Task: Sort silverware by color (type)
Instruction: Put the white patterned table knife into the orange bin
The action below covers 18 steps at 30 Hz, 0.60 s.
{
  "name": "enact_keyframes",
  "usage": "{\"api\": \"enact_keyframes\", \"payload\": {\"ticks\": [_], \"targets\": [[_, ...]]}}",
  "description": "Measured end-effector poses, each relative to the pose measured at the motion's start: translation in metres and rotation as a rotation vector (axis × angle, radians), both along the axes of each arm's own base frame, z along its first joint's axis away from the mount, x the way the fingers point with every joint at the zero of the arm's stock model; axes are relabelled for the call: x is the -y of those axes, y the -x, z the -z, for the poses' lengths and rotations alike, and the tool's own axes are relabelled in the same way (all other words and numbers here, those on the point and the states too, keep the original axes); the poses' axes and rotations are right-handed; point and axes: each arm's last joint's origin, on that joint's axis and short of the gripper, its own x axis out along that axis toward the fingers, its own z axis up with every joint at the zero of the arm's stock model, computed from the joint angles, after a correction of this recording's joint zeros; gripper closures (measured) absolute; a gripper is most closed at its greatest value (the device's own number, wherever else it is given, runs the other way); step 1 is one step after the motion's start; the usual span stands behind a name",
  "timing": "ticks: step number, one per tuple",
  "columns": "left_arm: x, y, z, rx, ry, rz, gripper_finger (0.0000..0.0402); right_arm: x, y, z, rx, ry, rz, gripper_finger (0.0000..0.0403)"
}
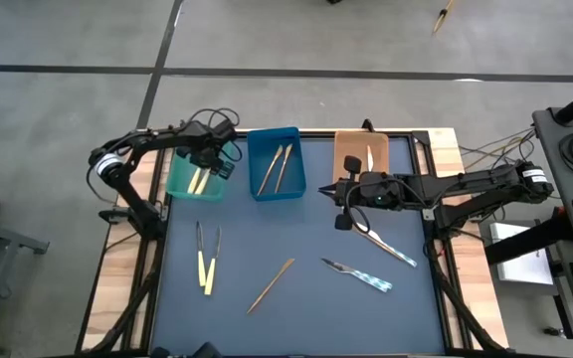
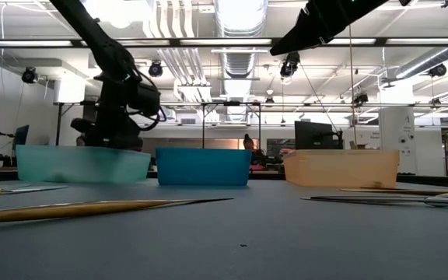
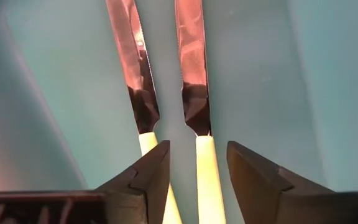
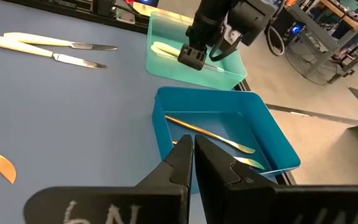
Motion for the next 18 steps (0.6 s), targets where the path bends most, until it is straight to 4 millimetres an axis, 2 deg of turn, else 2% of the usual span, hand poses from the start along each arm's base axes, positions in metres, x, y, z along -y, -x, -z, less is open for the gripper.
{"api": "enact_keyframes", "payload": {"ticks": [4, 8, 12, 18], "targets": [[0.008, 0.003, -0.02, 0.038, -0.039, 0.024, 0.025, 0.0, 0.0, 0.0, 0.005, -0.016, 0.007, 0.0394], [0.026, 0.002, -0.052, 0.131, -0.128, 0.076, 0.0248, 0.0, 0.0, 0.0, 0.02, -0.062, 0.029, 0.0394], [0.064, -0.008, -0.09, 0.317, -0.267, 0.194, 0.0248, 0.0, 0.0, 0.0, 0.053, -0.172, 0.078, 0.0394], [0.139, -0.023, -0.133, 0.643, -0.547, 0.45, 0.0248, -0.002, 0.004, 0.009, 0.036, -0.422, 0.201, 0.0394]]}}
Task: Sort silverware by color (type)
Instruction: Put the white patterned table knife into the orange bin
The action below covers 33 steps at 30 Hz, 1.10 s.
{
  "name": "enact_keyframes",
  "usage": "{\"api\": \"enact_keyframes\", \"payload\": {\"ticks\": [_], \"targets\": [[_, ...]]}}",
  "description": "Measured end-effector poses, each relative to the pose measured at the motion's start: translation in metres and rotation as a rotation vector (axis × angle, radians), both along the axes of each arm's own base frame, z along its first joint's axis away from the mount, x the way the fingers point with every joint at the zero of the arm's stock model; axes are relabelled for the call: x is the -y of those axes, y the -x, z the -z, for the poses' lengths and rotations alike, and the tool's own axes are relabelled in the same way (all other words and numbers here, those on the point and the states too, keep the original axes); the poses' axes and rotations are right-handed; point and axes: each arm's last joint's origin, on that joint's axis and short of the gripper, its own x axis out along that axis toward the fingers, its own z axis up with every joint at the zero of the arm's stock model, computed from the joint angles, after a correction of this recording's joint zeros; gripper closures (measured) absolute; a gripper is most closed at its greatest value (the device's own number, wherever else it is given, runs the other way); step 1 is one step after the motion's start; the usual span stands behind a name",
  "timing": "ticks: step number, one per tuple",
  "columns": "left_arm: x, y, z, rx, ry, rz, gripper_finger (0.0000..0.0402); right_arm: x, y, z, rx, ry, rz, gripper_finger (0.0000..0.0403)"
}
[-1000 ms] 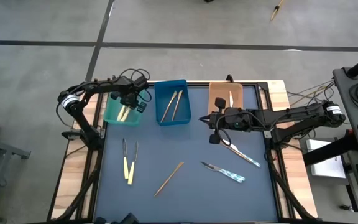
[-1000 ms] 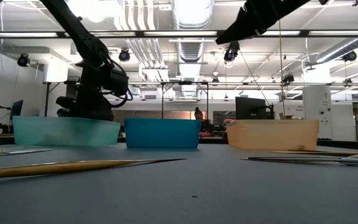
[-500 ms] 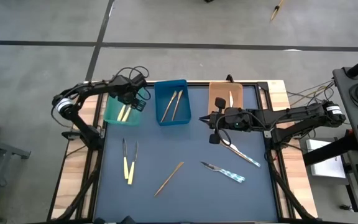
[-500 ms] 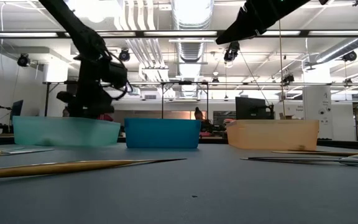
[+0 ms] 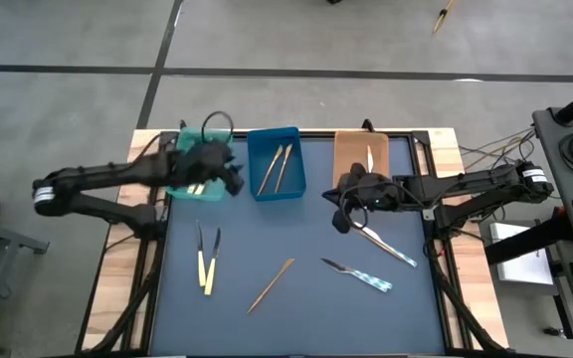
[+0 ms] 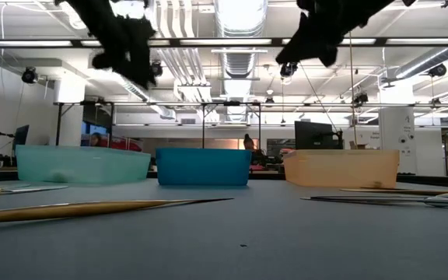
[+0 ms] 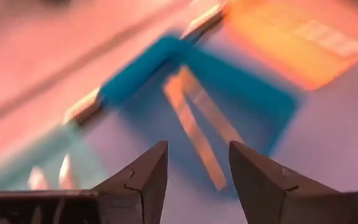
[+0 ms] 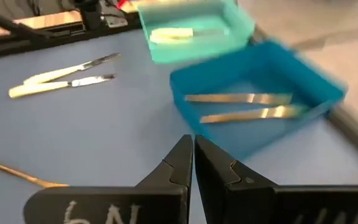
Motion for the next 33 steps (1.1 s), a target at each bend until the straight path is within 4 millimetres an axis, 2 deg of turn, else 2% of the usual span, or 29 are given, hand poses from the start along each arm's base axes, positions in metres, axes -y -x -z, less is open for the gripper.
{"api": "enact_keyframes", "payload": {"ticks": [3, 6, 11, 15, 25, 33], "targets": [[0.035, 0.002, -0.01, 0.106, -0.11, 0.139, 0.0248, -0.003, 0.001, 0.01, -0.058, -0.187, -0.001, 0.0394], [0.064, 0.004, -0.012, 0.2, -0.168, 0.302, 0.0248, -0.009, 0.0, 0.019, -0.12, -0.368, -0.025, 0.0394], [0.094, 0.008, -0.006, 0.328, -0.258, 0.484, 0.0248, -0.019, -0.006, 0.031, -0.249, -0.527, -0.03, 0.0394], [0.1, 0.01, -0.004, 0.354, -0.315, 0.535, 0.0248, -0.027, -0.008, 0.037, -0.411, -0.577, 0.035, 0.0394], [0.1, 0.007, -0.007, 0.363, -0.377, 0.553, 0.0248, -0.035, 0.011, 0.062, -1.034, -0.552, 0.319, 0.0394], [0.1, 0.006, -0.006, 0.346, -0.402, 0.565, 0.0248, -0.062, 0.008, 0.091, -1.22, -0.609, 0.209, 0.0394]]}}
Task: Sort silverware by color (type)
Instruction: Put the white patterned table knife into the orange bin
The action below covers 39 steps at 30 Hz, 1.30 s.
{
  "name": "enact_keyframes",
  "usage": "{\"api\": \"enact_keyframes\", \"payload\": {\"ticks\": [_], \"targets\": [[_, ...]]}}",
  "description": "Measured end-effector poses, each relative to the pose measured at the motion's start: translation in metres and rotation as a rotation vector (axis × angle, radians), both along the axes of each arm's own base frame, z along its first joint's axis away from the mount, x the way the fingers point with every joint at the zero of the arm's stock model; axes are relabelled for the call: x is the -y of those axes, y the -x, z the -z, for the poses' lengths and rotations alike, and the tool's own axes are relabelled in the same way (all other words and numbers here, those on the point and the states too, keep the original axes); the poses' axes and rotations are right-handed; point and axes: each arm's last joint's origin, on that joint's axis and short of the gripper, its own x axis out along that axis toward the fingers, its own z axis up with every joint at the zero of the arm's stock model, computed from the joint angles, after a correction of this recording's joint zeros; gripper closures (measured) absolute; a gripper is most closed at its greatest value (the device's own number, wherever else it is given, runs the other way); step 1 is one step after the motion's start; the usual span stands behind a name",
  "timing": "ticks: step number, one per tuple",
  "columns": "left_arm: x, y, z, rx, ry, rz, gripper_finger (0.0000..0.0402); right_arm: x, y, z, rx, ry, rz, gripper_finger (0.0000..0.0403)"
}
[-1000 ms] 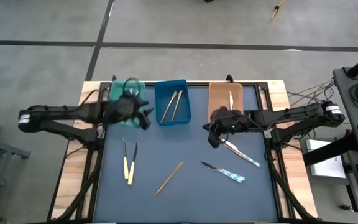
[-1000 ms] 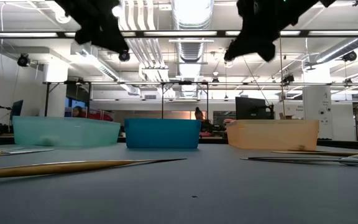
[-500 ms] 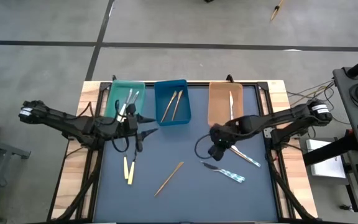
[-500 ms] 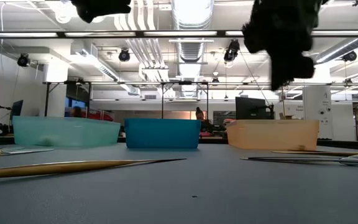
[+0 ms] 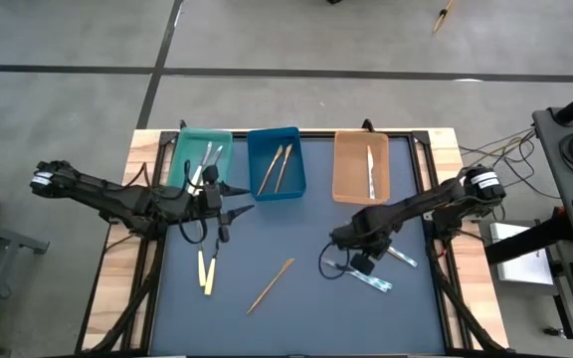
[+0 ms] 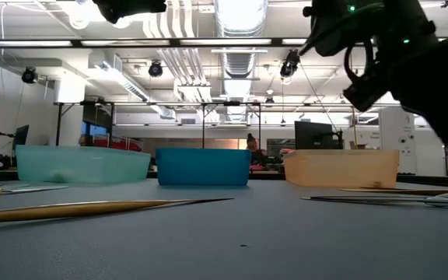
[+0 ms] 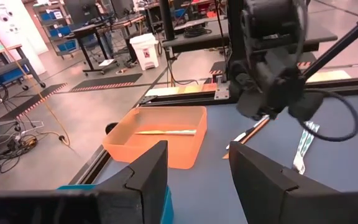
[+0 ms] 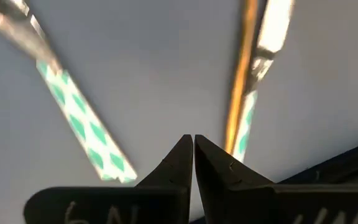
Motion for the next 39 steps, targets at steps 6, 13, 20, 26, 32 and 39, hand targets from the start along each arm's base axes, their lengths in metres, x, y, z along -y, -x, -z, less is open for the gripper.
{"api": "enact_keyframes", "payload": {"ticks": [6, 13, 20, 26, 32, 39], "targets": [[0.0, 0.0, 0.002, -0.019, -0.015, 0.002, 0.0248, -0.025, 0.0, 0.004, -0.035, -0.034, -0.004, 0.0394], [0.0, 0.0, 0.003, -0.031, -0.017, 0.002, 0.0248, -0.043, 0.002, 0.001, 0.001, -0.046, 0.083, 0.0385], [0.0, -0.001, 0.004, -0.039, -0.025, 0.004, 0.0248, -0.049, 0.001, 0.0, 0.014, -0.064, 0.146, 0.0307], [0.0, -0.001, 0.004, -0.039, -0.026, 0.004, 0.0248, -0.045, 0.0, 0.001, 0.068, 0.043, 0.077, 0.0213], [0.0, -0.001, 0.004, -0.039, -0.026, 0.004, 0.0248, -0.039, -0.004, 0.002, 0.189, 0.189, -0.126, 0.0178], [0.0, -0.001, 0.004, -0.039, -0.026, 0.004, 0.0248, -0.039, -0.007, 0.002, 0.225, 0.216, -0.166, 0.0177]]}}
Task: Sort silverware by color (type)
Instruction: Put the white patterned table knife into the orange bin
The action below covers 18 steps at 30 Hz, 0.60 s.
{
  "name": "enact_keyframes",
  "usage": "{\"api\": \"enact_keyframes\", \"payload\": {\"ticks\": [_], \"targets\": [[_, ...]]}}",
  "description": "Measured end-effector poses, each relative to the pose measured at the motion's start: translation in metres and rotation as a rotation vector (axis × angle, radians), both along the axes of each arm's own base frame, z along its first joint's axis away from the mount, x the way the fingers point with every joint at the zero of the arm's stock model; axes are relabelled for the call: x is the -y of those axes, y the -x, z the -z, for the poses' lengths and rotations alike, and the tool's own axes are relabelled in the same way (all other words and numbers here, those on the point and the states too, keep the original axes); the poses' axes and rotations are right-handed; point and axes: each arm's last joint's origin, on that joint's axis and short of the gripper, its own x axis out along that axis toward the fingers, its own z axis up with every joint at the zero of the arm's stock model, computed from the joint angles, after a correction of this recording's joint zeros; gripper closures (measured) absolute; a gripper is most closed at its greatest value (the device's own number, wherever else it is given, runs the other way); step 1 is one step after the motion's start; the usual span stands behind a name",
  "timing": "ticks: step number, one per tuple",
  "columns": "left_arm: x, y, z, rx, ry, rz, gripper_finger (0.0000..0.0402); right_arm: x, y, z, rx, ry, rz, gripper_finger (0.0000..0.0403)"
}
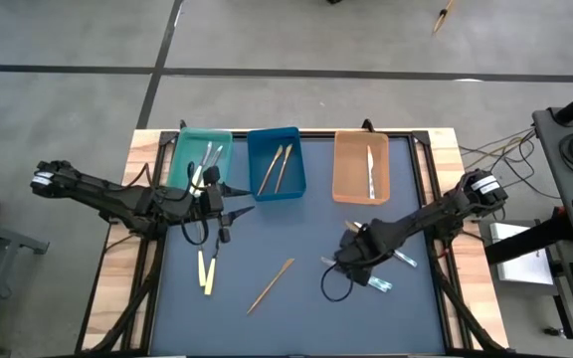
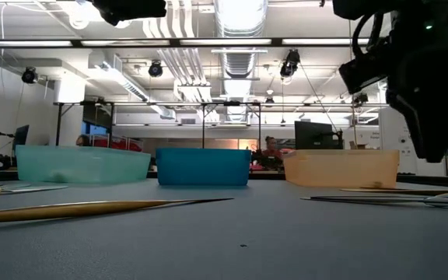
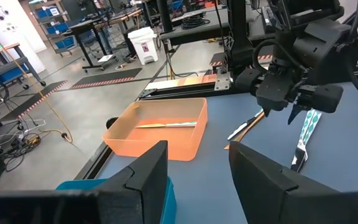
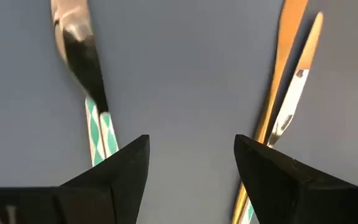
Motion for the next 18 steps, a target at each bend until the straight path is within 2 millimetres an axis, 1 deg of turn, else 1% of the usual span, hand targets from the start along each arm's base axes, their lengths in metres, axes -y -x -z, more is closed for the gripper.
{"api": "enact_keyframes", "payload": {"ticks": [2, 3, 6, 10, 15, 18], "targets": [[0.0, 0.0, 0.0, 0.0, 0.0, 0.0, 0.0248, -0.002, -0.003, 0.0, 0.012, -0.063, 0.078, 0.0177], [0.0, 0.0, 0.0, 0.0, 0.0, 0.0, 0.0248, -0.003, -0.004, 0.0, 0.013, -0.094, 0.087, 0.0177], [0.0, 0.0, 0.0, 0.0, 0.0, 0.0, 0.0248, -0.006, -0.006, 0.0, 0.008, -0.2, 0.071, 0.0177], [0.0, 0.0, 0.0, 0.0, 0.0, 0.0, 0.0248, -0.012, -0.013, 0.0, 0.058, -0.333, 0.014, 0.0177], [0.0, 0.0, 0.0, 0.0, 0.0, 0.0, 0.0248, -0.021, -0.025, -0.003, 0.211, -0.377, -0.111, 0.0185], [0.0, 0.0, 0.0, 0.0, 0.0, 0.0, 0.0248, -0.023, -0.025, -0.003, 0.222, -0.373, -0.134, 0.0206]]}}
